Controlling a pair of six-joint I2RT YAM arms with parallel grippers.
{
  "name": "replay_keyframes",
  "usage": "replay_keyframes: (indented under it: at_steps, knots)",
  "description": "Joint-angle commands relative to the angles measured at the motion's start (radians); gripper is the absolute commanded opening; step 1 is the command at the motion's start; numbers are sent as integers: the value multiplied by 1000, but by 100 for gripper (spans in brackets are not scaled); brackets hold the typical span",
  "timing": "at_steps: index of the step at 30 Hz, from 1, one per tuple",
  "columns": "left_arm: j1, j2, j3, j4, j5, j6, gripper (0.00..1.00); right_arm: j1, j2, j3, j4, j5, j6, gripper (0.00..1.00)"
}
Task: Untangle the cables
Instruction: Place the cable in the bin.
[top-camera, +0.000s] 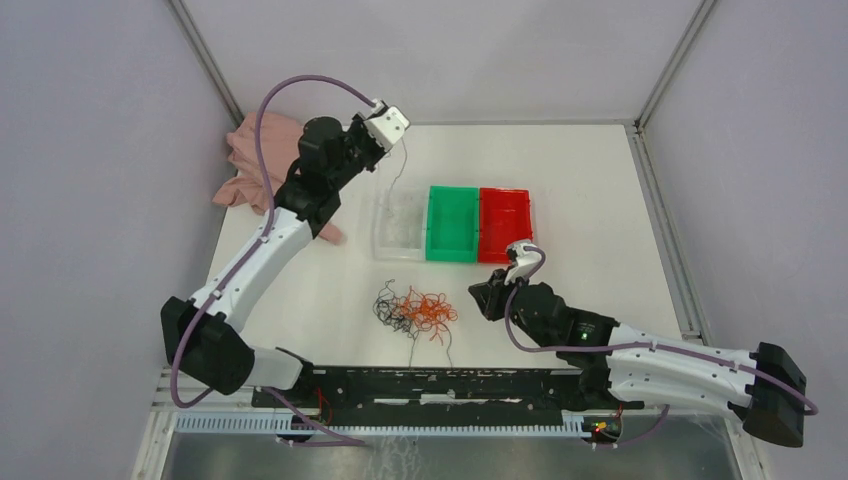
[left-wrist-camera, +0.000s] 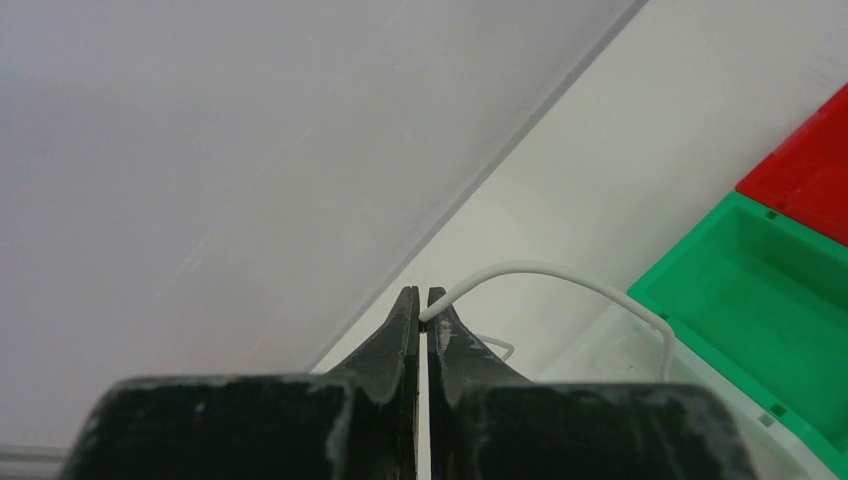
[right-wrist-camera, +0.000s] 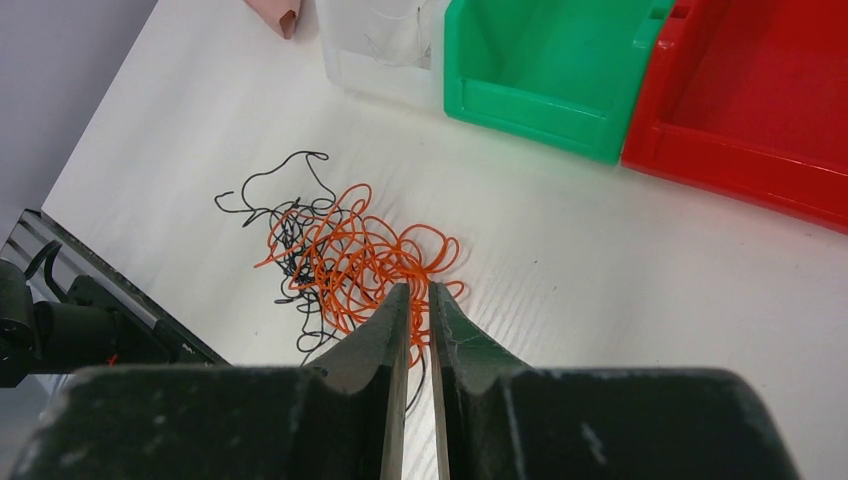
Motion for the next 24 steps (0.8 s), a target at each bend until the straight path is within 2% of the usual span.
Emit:
replay_keyframes:
  at_steps: [1, 8, 15, 21, 24]
  knots:
    - [-25, 44, -19, -29, 57, -26, 3, 1, -42, 21, -4, 29, 5, 17]
    - [-51, 98, -34, -36, 86, -88, 3, 2, -120, 15, -63, 58, 16, 17]
    - [-60, 131, -71, -60, 66, -77, 3, 1, -126, 29, -85, 60, 16, 17]
    - [-60, 155, -128, -62, 37, -9, 3, 2, -100, 54, -92, 57, 11, 17]
    - [-60, 175, -177, -35, 1, 84, 3, 1, -94, 66, -93, 57, 6, 17]
